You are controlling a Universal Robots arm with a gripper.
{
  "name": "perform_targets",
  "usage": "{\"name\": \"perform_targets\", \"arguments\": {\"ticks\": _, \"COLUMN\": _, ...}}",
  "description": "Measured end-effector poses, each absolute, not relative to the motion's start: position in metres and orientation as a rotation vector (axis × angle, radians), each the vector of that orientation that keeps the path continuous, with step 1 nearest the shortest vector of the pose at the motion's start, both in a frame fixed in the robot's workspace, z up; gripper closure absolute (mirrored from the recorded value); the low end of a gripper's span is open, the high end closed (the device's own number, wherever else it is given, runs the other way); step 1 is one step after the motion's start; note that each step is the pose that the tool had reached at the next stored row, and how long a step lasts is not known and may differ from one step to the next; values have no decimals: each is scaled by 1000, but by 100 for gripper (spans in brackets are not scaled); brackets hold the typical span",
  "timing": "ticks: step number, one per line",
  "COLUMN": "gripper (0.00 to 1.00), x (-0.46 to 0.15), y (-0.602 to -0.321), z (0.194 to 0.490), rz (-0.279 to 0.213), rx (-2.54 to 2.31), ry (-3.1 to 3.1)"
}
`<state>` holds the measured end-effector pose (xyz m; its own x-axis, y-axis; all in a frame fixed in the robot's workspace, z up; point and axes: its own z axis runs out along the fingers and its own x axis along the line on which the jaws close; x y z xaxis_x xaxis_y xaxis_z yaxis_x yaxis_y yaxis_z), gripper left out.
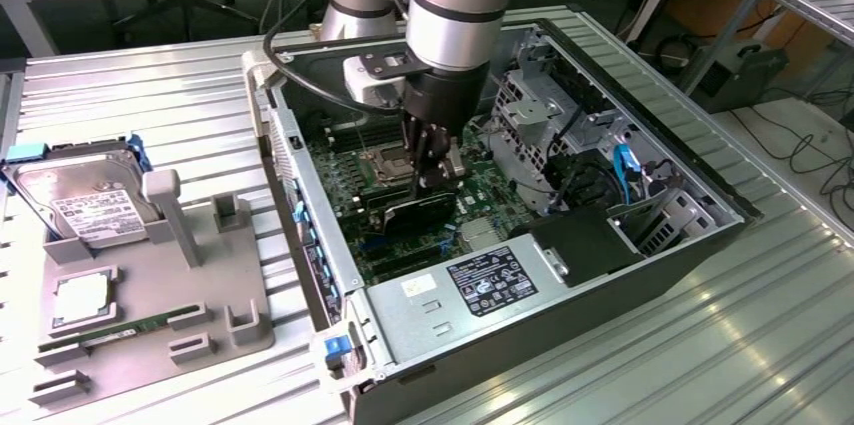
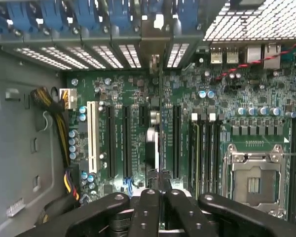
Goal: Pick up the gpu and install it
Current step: 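Press down on the gpu until it lock into place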
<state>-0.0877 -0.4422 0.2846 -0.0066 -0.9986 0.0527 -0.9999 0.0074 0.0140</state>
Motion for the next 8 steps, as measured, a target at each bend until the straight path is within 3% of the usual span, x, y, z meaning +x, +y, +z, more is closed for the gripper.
{"name": "perform_targets", "arguments": {"ticks": 8, "gripper": 89, "x": -87, "y": -442, "z": 285, "rz": 42, "rx": 2180, "ry": -2195}}
